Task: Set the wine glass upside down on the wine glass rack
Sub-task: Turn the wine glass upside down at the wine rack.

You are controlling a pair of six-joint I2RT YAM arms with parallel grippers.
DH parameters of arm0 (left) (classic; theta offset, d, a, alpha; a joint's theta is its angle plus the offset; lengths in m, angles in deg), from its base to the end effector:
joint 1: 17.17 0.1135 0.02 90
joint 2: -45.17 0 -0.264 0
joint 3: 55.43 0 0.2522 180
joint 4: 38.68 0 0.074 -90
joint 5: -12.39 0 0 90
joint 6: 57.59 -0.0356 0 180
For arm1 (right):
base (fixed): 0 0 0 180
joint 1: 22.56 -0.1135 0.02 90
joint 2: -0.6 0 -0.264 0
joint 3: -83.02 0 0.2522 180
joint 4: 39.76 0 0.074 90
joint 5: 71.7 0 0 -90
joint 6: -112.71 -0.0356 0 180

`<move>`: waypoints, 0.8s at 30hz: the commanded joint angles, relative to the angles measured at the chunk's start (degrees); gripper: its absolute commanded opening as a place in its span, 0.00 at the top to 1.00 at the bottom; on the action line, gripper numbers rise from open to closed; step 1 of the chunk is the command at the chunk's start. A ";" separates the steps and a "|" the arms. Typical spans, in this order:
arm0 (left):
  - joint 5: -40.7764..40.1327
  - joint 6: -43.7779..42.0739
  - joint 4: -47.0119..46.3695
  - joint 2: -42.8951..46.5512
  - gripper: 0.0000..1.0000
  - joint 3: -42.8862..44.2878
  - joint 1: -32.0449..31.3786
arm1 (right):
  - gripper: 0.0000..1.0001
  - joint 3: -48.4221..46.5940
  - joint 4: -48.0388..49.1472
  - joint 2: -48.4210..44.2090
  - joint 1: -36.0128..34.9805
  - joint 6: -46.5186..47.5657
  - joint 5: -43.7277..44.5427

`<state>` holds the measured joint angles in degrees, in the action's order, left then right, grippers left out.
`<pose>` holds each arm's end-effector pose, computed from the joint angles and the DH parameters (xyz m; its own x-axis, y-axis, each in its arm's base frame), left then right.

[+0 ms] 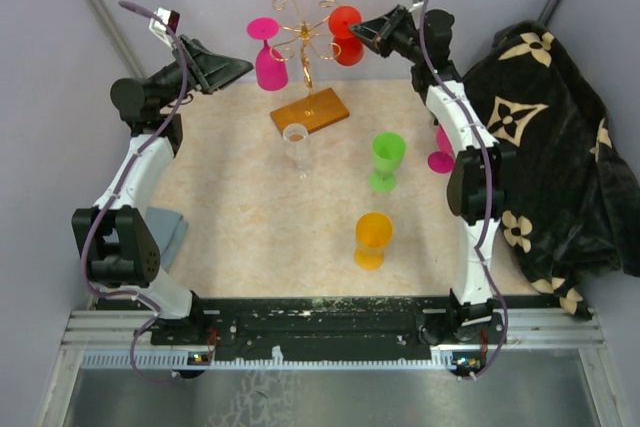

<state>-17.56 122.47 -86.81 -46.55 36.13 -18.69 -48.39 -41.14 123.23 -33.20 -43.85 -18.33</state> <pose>0.3406 -0.0399 0.4448 -0.5939 -0.4837 -0.6429 0.7419 -0.0202 -0.6702 0.5006 0.1157 0.3875 -0.6191 0.6329 -0.4650 -0.4064 0.2485 0.8793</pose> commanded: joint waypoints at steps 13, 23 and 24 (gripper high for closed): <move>0.40 -0.37 -2.47 0.23 0.60 -0.80 -0.37 | 1.00 -3.35 1.57 -2.50 2.93 0.85 1.21; 0.42 -0.49 -2.45 0.14 0.60 -1.16 -0.36 | 1.00 -2.32 -0.51 -2.66 3.21 2.04 1.33; 0.42 -0.43 -2.48 0.10 0.60 -1.20 -0.36 | 1.00 -2.13 -0.59 -2.60 3.18 2.05 1.44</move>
<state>-17.53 122.47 -87.02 -46.55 35.22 -18.69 -48.17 -43.24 123.21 -30.68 -43.19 -17.41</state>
